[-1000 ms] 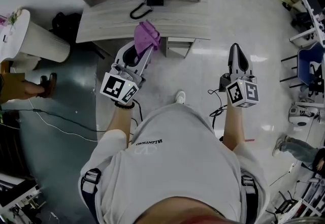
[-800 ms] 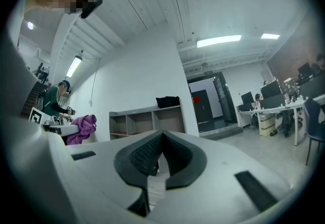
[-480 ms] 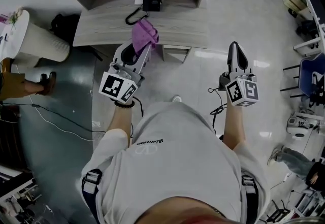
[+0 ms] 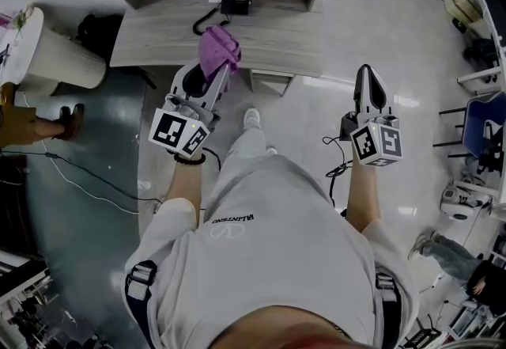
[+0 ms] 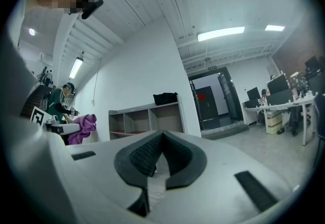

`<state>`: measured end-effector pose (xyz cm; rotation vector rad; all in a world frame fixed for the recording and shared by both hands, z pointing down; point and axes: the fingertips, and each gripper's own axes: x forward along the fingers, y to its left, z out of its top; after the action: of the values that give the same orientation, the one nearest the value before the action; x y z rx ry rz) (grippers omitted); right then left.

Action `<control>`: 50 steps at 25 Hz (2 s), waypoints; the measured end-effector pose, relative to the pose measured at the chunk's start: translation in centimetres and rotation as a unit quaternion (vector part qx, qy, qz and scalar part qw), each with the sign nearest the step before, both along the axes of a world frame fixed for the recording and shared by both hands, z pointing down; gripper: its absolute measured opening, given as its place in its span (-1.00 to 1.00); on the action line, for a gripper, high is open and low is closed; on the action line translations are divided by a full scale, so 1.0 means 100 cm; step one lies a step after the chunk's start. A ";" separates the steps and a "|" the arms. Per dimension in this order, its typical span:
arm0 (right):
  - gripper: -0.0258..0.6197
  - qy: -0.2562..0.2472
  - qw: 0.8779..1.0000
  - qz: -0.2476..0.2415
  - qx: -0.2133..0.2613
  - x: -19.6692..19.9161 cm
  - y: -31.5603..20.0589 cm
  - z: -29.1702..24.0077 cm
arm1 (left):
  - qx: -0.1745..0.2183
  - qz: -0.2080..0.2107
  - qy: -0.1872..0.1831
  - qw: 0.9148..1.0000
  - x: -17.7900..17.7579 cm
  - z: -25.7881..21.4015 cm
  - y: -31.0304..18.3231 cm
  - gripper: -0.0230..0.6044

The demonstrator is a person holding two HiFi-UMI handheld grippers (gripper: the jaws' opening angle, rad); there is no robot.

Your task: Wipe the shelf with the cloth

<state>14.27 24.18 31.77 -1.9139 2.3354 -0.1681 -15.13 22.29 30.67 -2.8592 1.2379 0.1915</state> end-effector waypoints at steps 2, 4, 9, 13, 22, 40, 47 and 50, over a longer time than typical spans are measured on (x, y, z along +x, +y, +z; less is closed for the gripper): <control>-0.92 -0.002 1.000 -0.001 -0.002 0.000 -0.005 0.002 | 0.003 0.003 -0.002 1.000 0.004 -0.001 -0.007 -0.62; -0.92 -0.004 1.000 -0.001 -0.002 -0.001 -0.012 0.003 | 0.008 0.006 -0.010 1.000 0.008 -0.001 -0.015 -0.62; -0.92 -0.001 1.000 0.003 -0.003 -0.001 -0.039 0.008 | 0.007 0.011 -0.021 1.000 0.008 0.005 -0.046 -0.62; -0.92 0.012 1.000 -0.002 -0.004 -0.005 -0.057 0.009 | 0.005 0.014 -0.015 1.000 0.010 0.010 -0.071 -0.62; -0.92 0.020 0.999 -0.009 -0.025 -0.020 -0.140 0.019 | -0.019 0.038 0.000 0.999 0.033 0.031 -0.154 -0.62; -0.92 0.039 0.997 -0.045 -0.039 -0.086 -0.328 0.035 | -0.054 0.029 -0.044 0.997 0.085 0.084 -0.338 -0.62; -0.92 0.055 0.996 -0.050 -0.043 -0.094 -0.370 0.044 | -0.068 0.032 -0.049 0.996 0.101 0.103 -0.381 -0.62; -0.92 0.066 0.995 -0.055 -0.042 -0.093 -0.383 0.046 | -0.066 0.024 -0.047 0.996 0.111 0.102 -0.393 -0.62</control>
<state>4.96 -14.10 36.40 -1.8888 2.5604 -0.1548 -3.99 -16.99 40.90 -2.9718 1.2106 -0.0248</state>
